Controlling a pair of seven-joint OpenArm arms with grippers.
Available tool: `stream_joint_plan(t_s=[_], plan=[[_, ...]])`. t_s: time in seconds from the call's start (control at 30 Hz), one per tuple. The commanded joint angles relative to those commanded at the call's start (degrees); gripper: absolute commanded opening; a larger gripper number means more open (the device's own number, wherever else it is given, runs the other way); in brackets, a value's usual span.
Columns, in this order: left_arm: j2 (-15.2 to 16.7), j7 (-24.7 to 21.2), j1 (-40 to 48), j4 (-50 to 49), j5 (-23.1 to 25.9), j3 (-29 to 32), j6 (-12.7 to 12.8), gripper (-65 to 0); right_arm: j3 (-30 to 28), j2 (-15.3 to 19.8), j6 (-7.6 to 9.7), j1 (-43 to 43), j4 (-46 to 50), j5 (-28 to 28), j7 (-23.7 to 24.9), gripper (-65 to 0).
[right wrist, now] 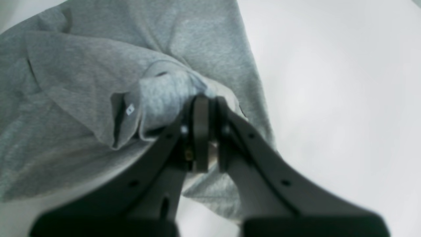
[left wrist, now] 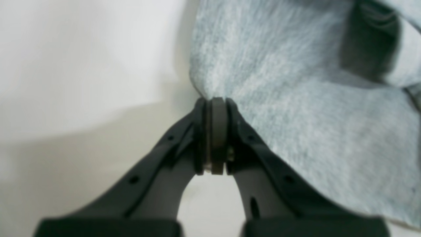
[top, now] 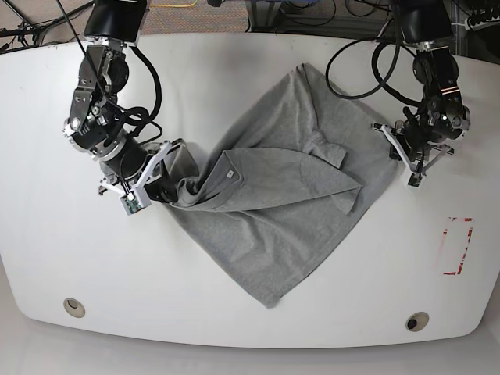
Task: Fold the T-shirt properly
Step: 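Lift the T-shirt with both grippers and swing it across the table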
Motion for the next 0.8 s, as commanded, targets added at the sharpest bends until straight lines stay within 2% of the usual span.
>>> stream_joint_plan(t_s=[0.23,0.43,0.53,0.63,0.8], plan=[[0.1,4.9,-1.4,7.6,-0.2,0.1,-0.1,-65.0,3.4,-0.2,-0.09,-0.4,2.8,0.3,0.0,-62.1],[-0.2,8.6,-4.1,11.5,-0.2,0.1,-0.3,-65.0,5.5,0.0,-0.09,2.9,2.8,0.1,-0.1,-62.1],[-0.2,10.5,-6.3,12.6,-0.2,0.0,-1.9,-65.0,6.2,0.0,-0.09,5.0,2.7,-0.3,-0.1,-62.1],[-0.2,12.8,-9.1,13.8,-0.2,-0.8,-3.4,-65.0,7.2,1.3,-0.09,7.6,2.6,-0.3,-2.3,-62.1],[-0.2,15.9,-14.9,14.2,-0.2,-4.4,-3.6,-65.0,7.6,2.8,-0.09,14.1,1.3,-0.3,-5.9,-62.1]])
